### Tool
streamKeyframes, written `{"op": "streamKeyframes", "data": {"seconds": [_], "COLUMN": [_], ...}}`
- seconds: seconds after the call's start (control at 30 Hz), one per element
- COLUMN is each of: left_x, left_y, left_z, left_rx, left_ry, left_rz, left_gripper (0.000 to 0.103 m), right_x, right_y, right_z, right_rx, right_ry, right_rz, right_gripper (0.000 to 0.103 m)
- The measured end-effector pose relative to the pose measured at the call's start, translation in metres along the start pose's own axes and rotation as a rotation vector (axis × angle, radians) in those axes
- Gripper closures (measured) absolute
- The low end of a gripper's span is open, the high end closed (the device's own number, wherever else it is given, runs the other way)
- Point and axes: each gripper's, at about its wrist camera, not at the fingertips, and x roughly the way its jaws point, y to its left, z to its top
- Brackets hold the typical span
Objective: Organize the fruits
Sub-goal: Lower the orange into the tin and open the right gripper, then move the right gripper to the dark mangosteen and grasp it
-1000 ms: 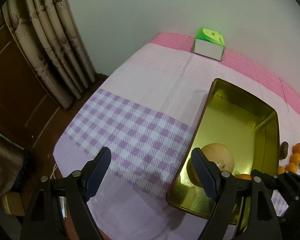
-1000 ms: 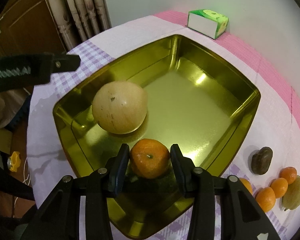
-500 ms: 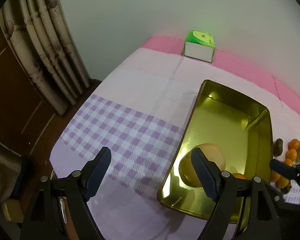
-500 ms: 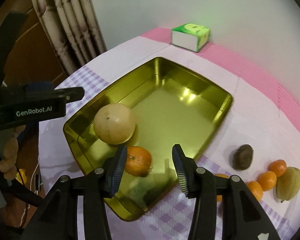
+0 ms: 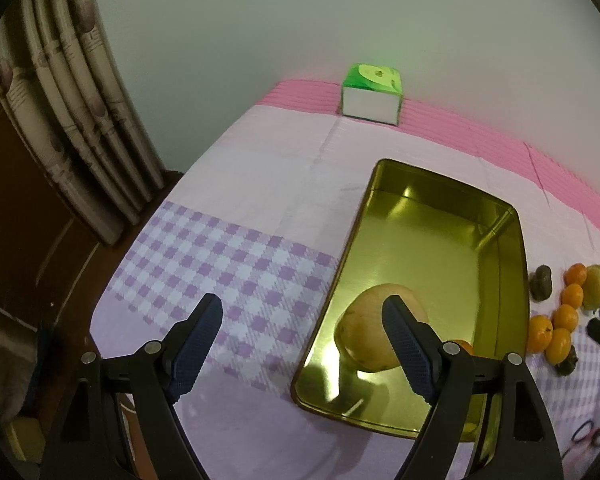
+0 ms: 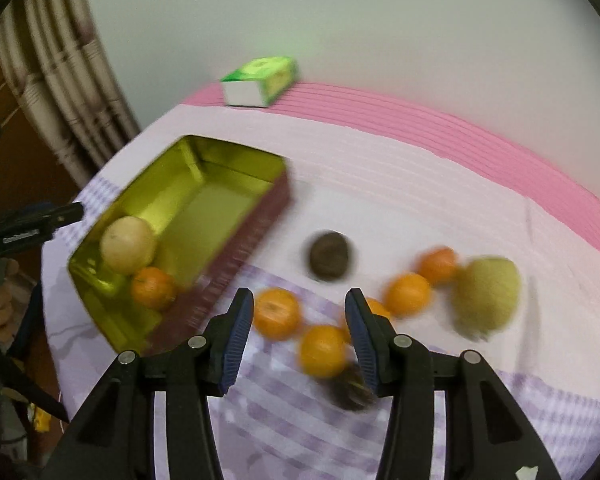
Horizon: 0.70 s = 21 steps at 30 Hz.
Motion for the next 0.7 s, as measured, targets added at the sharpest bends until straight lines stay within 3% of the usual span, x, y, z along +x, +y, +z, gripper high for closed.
{"op": "streamKeyframes", "data": {"seconds": [0.23, 0.4, 0.7], "left_x": [0.001, 0.001, -0.006], "left_y": [-0.012, -0.022, -0.050], "left_z": [-0.003, -0.006, -0.011], "left_rx": [0.044, 0.082, 0.178], "left_ry": [0.000, -0.002, -0.015], "left_rz": [-0.024, -0.035, -0.079], "left_gripper": [0.021, 0.021, 0.021], "right_x": [-0.006, 0.005, 0.023], "right_y": [-0.052, -0.054, -0.043], "right_z": [-0.031, -0.052, -0.057], "right_rx": [0.106, 0.126, 0.088], "right_ry": [0.040, 0.086, 0.121], "right_rz": [-0.052, -0.046, -0.006], "right_gripper": [0.058, 0.058, 0.058]}}
